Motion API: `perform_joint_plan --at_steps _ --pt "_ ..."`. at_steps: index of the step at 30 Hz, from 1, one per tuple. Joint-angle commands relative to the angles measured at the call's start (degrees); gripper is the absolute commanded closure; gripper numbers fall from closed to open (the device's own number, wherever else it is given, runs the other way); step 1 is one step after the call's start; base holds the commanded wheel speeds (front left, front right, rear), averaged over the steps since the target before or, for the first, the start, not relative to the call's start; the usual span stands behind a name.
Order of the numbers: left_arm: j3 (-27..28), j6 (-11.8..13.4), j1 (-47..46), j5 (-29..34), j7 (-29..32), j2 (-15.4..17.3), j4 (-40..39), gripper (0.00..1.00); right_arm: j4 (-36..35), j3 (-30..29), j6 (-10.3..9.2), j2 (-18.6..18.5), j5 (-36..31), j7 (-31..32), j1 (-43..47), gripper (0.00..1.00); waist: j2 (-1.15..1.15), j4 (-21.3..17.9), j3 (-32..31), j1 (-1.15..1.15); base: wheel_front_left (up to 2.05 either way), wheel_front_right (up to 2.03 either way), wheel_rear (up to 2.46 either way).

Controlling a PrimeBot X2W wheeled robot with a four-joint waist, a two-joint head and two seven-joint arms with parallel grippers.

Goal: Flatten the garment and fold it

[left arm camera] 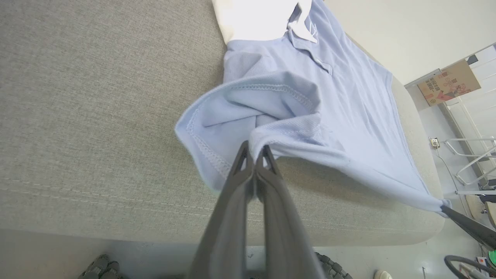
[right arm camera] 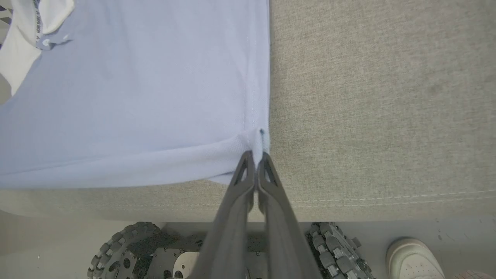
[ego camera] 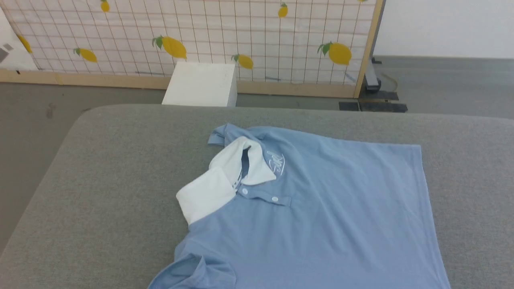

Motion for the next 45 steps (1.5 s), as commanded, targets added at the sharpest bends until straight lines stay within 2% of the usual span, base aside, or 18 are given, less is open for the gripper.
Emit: perform_joint_plan --at_steps 1,8,12,17,22,31,45 --pt "0.7 0.7 1.6 -0.6 0.0 0.9 -0.9 1.00 -0.8 -0.6 -0.12 0.3 0.2 0.6 1.2 1.00 -0.01 0.4 -1.2 0.01 0.00 0.00 0.00" --pt "1.5 2.2 6.3 -1.2 0.5 2.0 -5.8 1.00 -4.5 -2.1 -0.12 1.9 0.8 3.3 4.6 1.00 -0.01 0.4 -1.6 0.01 0.00 0.00 0.00" --pt "1.8 2.2 6.3 -0.4 0.1 2.6 -8.1 1.00 -6.4 -2.7 -0.12 2.3 1.0 2.8 4.5 1.00 -0.01 0.0 -1.1 0.01 0.00 0.00 0.00" --pt "1.1 1.0 1.8 1.1 -0.1 2.7 -8.5 1.00 -7.9 -1.5 -0.12 1.7 -0.5 0.7 1.1 1.00 -0.01 -1.0 1.0 0.01 0.00 0.00 0.00" --pt "0.1 -0.9 -5.9 3.1 1.1 3.5 -6.2 1.00 -7.4 0.4 -0.12 -1.3 -1.5 -1.7 -5.9 1.00 -0.01 -2.2 5.4 0.01 0.00 0.00 0.00" --pt "-1.6 -4.7 -20.5 5.3 1.4 2.7 3.3 1.00 0.9 3.6 -0.12 -6.6 -2.2 -6.8 -17.6 1.00 -0.01 -3.0 11.9 0.01 0.00 0.00 0.00" --pt "-5.9 -9.6 -31.8 7.9 -1.7 -2.0 22.7 1.00 18.0 10.3 -0.12 -9.4 -1.5 -9.9 -25.4 1.00 -0.01 -2.1 15.9 0.01 0.00 0.00 0.00"
